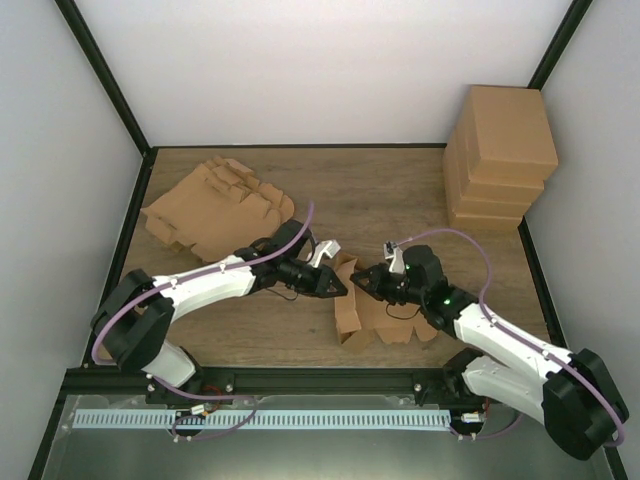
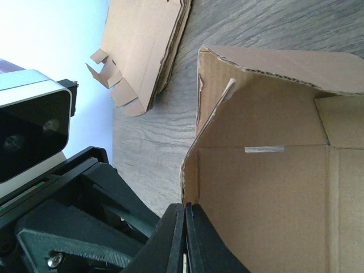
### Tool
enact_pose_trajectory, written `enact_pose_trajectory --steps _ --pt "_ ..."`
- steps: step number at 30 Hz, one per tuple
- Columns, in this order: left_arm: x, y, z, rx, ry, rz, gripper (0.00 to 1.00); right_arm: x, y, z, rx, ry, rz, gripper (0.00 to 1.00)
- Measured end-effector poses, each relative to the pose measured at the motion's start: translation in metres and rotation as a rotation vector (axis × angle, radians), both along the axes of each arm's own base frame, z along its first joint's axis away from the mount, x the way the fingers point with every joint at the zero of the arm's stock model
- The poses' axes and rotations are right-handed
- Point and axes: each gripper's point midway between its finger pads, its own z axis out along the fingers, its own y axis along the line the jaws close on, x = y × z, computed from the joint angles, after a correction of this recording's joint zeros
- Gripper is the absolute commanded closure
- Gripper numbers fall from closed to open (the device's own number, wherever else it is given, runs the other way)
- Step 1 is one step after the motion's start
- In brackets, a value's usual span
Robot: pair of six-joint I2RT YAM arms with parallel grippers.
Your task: Fold the paper box
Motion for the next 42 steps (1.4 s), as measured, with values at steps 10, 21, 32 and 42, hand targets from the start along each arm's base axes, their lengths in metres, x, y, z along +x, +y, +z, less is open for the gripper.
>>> enact_pose_trajectory --steps 10,21,32,42 --pt "0.024 0.028 0.045 0.077 -0.161 0.148 0.72 -0.001 -0.001 0.01 0.112 -0.02 -0.033 0.99" --pt "0.069 0.121 0.085 0.157 -0.267 0.435 0.47 0.022 0.014 0.025 0.268 -0.026 -0.129 0.99" --pt "0.071 0.15 0.045 0.191 -0.188 0.456 0.27 0.044 0.063 0.026 0.297 -0.042 -0.135 0.99" --pt "0.036 0.144 -0.012 0.134 -0.039 0.387 0.26 0.048 0.071 0.006 0.267 -0.075 -0.107 0.99"
